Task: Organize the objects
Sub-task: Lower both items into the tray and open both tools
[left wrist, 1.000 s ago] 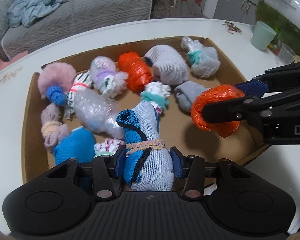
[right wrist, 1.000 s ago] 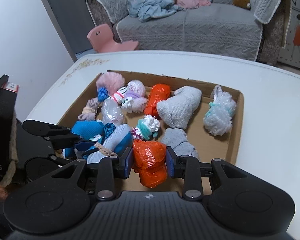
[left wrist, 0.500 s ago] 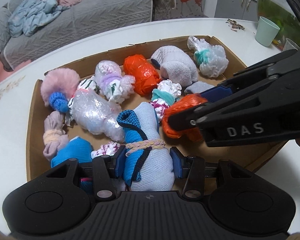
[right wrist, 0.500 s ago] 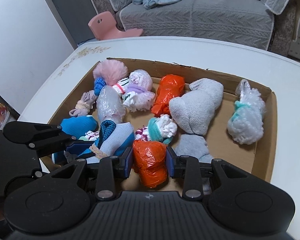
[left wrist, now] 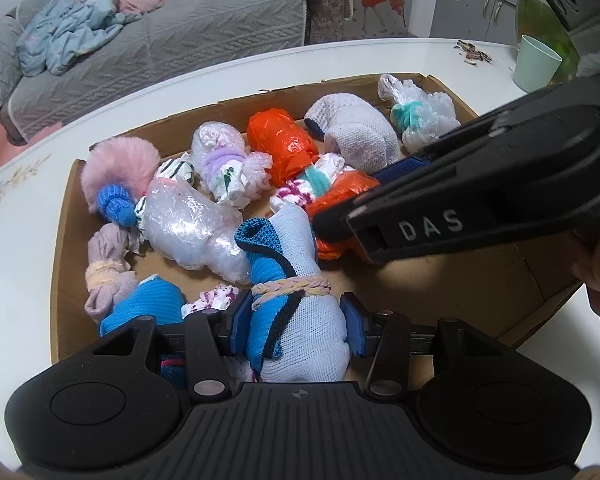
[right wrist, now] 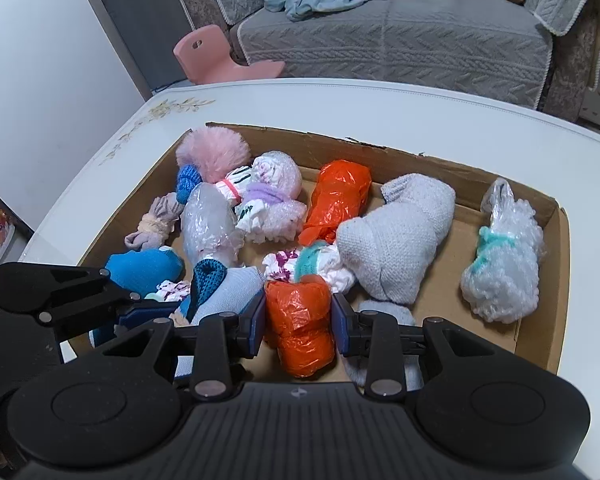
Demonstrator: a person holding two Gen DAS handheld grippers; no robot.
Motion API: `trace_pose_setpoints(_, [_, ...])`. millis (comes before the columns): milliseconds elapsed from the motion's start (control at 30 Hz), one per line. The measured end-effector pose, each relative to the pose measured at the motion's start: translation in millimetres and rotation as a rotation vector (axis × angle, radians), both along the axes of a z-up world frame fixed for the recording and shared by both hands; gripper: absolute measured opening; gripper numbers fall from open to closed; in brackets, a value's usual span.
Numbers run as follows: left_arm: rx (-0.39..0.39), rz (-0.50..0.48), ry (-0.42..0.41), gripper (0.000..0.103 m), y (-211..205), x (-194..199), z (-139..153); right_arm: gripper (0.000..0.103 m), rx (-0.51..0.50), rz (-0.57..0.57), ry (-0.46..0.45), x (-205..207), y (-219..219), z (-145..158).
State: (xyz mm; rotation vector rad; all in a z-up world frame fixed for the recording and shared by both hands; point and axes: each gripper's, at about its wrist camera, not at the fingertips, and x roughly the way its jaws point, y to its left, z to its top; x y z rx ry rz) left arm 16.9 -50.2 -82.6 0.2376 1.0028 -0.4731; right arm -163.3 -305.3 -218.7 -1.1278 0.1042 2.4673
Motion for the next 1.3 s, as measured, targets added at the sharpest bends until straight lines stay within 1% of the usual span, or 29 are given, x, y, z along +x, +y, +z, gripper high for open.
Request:
trace_pose_setpoints(300, [0.011, 0.007, -0.005, 0.055, 0, -3, -4, 0.032, 0.002, 0.01, -0.001, -6, 4, -2])
trace_pose_setpoints(367, [0.003, 0.011, -0.005, 0.056, 1, -3, -5, 0.032, 0.004, 0.012, 0.0, -6, 5, -1])
trace_pose_setpoints(467, [0.004, 0.014, -0.002, 0.056, 2, -3, -4, 0.033, 0.004, 0.014, 0.0, -6, 5, -2])
trace_pose_setpoints(500, [0.004, 0.014, -0.003, 0.056, 2, -4, -4, 0.035, 0.004, 0.015, -0.002, -7, 4, -2])
trace_pose_setpoints(633, [0.005, 0.017, -0.002, 0.056, 0, -3, -5, 0.036, 0.007, 0.019, -0.004, -5, 4, -1])
trace_pose_setpoints(700, [0.004, 0.017, -0.001, 0.057, 0, -3, -5, 0.038, 0.008, 0.018, -0.005, -5, 4, -1])
trace_pose_setpoints(733, [0.003, 0.017, 0.001, 0.059, 0, -4, -5, 0.038, 0.006, 0.017, -0.006, -5, 4, -1])
trace_pose_setpoints(767, [0.0, 0.014, 0.005, 0.061, 0, -4, -5, 0.042, 0.004, 0.019, -0.007, -5, 3, -1])
trace_pose_setpoints(800, [-0.002, 0.01, 0.008, 0.064, 0, -5, -5, 0.047, 0.0, 0.021, -0.007, -5, 3, -2])
trace_pose_setpoints(867, [-0.003, 0.004, 0.011, 0.068, -1, -7, -5, 0.052, 0.0, 0.025, -0.006, -4, 1, -1])
trace_pose_setpoints(933, [-0.005, 0.001, 0.014, 0.069, -1, -9, -4, 0.054, 0.002, 0.028, -0.003, -2, -1, 1])
trace_pose_setpoints(1067, [-0.019, 0.008, 0.016, 0.071, 1, -12, 3, 0.06, 0.001, 0.039, 0.008, 3, -5, 8])
trace_pose_setpoints(1233, [-0.034, 0.009, -0.005, 0.075, 7, -22, 23, 0.061, 0.007, 0.048, 0.031, 13, -15, 18])
trace_pose_setpoints(1300, [-0.039, 0.008, -0.013, 0.075, 10, -27, 31, 0.062, 0.016, 0.052, 0.046, 21, -21, 24])
